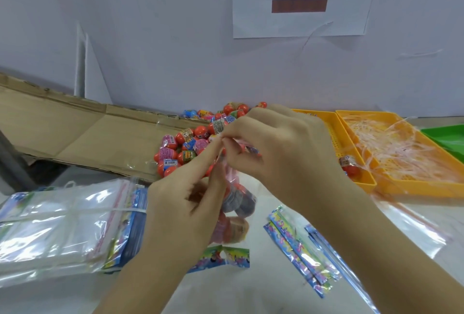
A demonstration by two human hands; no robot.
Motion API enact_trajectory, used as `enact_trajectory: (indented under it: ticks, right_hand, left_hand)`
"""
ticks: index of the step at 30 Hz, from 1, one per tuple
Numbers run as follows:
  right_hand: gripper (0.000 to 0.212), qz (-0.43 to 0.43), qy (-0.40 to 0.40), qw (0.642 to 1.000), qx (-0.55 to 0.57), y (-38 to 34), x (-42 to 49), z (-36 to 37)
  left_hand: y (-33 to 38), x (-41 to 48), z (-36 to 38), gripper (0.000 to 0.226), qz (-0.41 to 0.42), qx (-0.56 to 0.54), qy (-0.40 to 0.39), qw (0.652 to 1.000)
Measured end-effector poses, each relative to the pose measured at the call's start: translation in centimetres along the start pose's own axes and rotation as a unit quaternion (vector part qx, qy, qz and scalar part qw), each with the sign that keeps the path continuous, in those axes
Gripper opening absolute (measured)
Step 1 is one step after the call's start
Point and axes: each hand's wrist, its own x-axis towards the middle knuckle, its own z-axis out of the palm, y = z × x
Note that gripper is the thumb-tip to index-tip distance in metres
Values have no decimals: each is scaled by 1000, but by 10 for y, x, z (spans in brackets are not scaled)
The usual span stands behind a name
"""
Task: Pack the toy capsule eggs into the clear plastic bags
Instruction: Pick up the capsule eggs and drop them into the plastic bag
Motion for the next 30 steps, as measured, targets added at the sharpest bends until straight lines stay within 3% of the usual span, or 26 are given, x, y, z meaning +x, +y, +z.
enact_trajectory:
  ticks: [5, 10, 18, 24, 30]
  right_hand:
    - [18, 6, 15, 1000, -13, 0, 2, -6]
    - [12, 58, -27, 998, 13, 3, 2, -8]
    - [7, 66, -43, 997, 10, 11, 0, -6]
    - [6, 232, -25, 972, 33, 59, -5, -19]
    - [6, 260, -177, 949, 6, 86, -17, -14]
  left_hand:
    - [0, -1, -2, 38, 40, 36, 1, 999]
    - [2, -1, -1, 29, 5, -3, 25, 1000]
    - [3, 0, 2, 26, -33, -20, 33, 999]
    - [-4, 6, -4, 27, -88, -103, 91, 987]
    - [-13, 6, -1, 29, -154, -126, 100, 975]
